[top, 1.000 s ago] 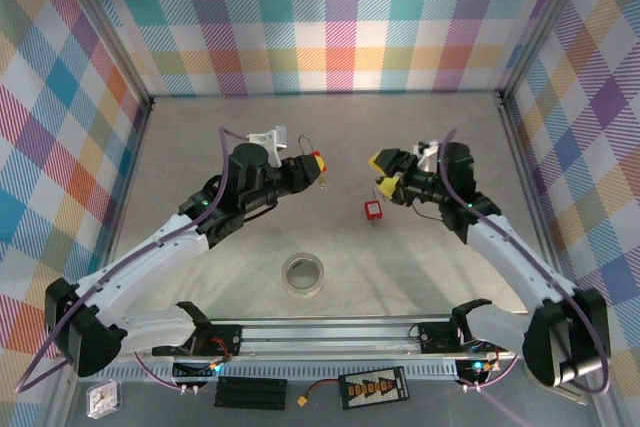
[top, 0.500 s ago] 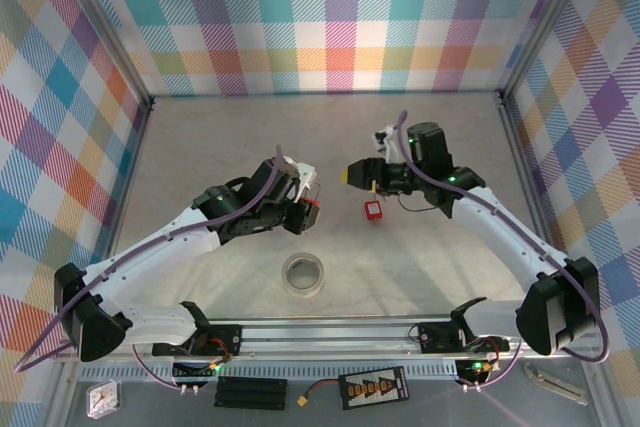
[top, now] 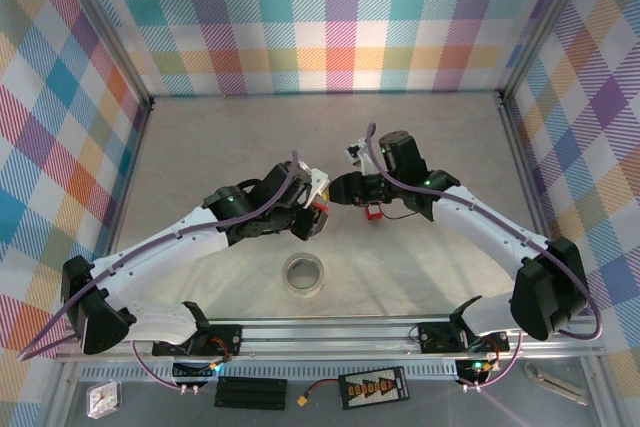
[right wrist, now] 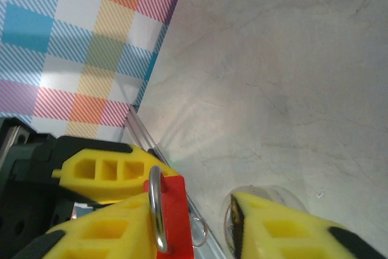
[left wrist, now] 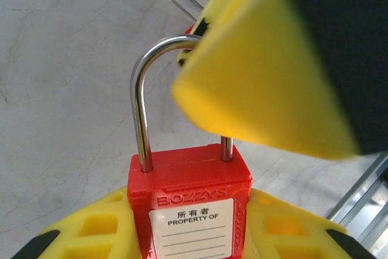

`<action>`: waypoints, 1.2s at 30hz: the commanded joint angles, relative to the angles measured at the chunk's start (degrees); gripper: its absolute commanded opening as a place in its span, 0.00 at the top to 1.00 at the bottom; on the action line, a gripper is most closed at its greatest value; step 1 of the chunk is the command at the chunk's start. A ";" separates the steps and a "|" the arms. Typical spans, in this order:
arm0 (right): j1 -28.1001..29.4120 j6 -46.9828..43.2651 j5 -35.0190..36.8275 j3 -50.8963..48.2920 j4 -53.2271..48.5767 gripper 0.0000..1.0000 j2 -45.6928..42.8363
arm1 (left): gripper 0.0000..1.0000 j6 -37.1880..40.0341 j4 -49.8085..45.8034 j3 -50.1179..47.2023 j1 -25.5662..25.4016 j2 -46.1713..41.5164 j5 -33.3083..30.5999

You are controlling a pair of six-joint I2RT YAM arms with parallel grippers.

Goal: Unlock with the key

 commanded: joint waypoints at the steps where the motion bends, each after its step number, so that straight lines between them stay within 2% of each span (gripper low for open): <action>1: 0.34 0.47 1.21 -0.31 1.22 0.76 0.41 | 1.00 0.89 1.37 1.76 -1.28 0.55 -0.73; 4: 0.25 1.23 3.03 0.75 0.15 0.92 0.02 | 1.00 0.57 0.77 1.26 -1.78 1.57 -1.54; 8: -0.56 1.20 7.57 3.46 -5.59 1.00 -0.14 | 1.00 -0.57 0.60 -1.71 -2.22 2.01 -1.67; 13: -3.76 4.77 10.74 3.85 -9.51 1.00 -0.30 | 1.00 -2.08 0.79 -6.48 -2.35 0.11 -3.56; 19: -4.47 7.98 7.57 3.89 -7.98 0.99 0.82 | 1.00 -2.36 1.68 -8.75 -2.63 -0.87 -4.43; 20: -4.46 7.86 7.62 4.03 -8.44 0.92 0.93 | 1.00 -2.32 1.69 -8.64 -2.62 -0.83 -4.41; 22: -4.54 7.31 9.02 4.67 -10.55 0.60 0.66 | 1.00 -2.23 1.69 -8.27 -2.62 -0.73 -4.68; 23: -4.66 7.19 10.94 4.80 -12.14 0.47 0.08 | 1.00 -2.10 1.61 -8.11 -2.59 -0.74 -4.84; 24: -4.98 6.91 13.13 4.83 -13.50 0.39 -0.67 | 1.00 -1.98 1.55 -7.95 -2.62 -0.74 -4.85; 26: -5.98 6.29 16.15 4.48 -15.52 0.30 -2.14 | 1.00 -1.58 1.44 -7.83 -2.61 -0.67 -4.75; 29: -7.77 5.38 18.69 3.94 -17.80 0.21 -3.73 | 1.00 -1.05 1.26 -7.41 -2.53 -0.06 -4.74; 36: -8.81 2.68 21.61 0.97 -18.71 0.11 -6.79 | 1.00 -0.87 0.73 -5.40 -0.07 5.82 -3.14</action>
